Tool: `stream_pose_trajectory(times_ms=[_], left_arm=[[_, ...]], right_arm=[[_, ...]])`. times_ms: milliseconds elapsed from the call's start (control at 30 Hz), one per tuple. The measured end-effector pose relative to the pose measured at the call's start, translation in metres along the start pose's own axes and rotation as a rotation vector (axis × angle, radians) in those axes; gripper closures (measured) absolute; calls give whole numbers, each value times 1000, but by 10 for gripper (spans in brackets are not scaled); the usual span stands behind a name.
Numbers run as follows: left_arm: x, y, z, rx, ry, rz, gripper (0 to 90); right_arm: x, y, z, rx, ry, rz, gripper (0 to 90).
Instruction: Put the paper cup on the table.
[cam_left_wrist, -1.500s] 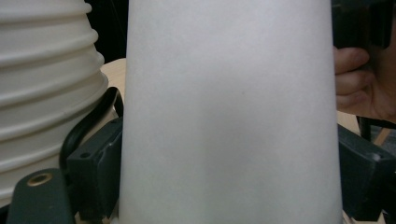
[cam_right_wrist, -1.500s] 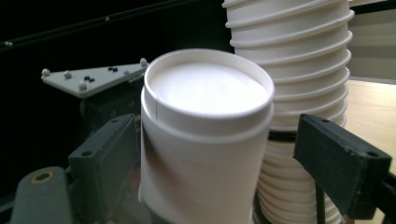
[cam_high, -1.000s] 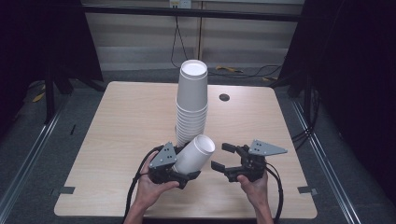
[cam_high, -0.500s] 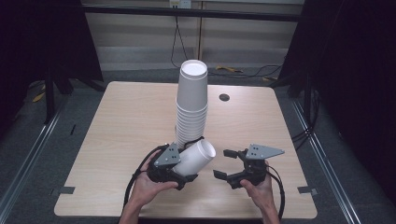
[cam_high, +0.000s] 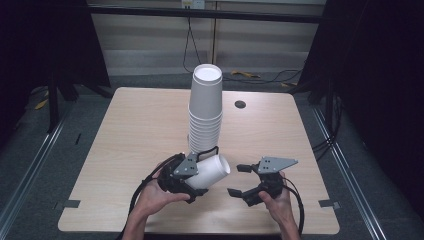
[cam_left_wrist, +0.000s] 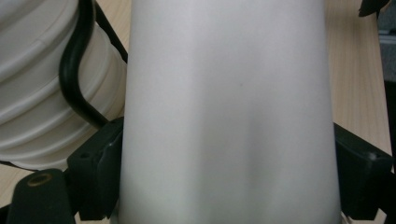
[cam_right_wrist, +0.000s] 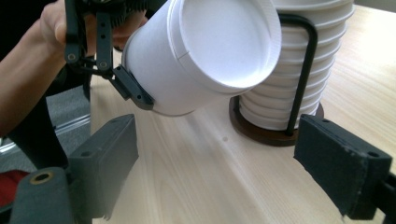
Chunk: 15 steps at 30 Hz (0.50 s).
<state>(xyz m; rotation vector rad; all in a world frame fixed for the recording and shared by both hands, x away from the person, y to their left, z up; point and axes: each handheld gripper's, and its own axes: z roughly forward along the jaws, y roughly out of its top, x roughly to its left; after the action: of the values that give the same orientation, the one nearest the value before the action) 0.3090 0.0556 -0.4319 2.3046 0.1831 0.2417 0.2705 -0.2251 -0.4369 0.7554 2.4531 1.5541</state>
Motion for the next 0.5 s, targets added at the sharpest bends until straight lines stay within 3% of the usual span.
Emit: stream_pose_trajectory(times_ms=[200,500], left_arm=[[0,11,0,91,-37,61,135],[2,21,3,161,-45,100,133]], right_arm=[[-1,1,2,65,-5,-24,135],[-1,7,9,140,-4,-52,147]])
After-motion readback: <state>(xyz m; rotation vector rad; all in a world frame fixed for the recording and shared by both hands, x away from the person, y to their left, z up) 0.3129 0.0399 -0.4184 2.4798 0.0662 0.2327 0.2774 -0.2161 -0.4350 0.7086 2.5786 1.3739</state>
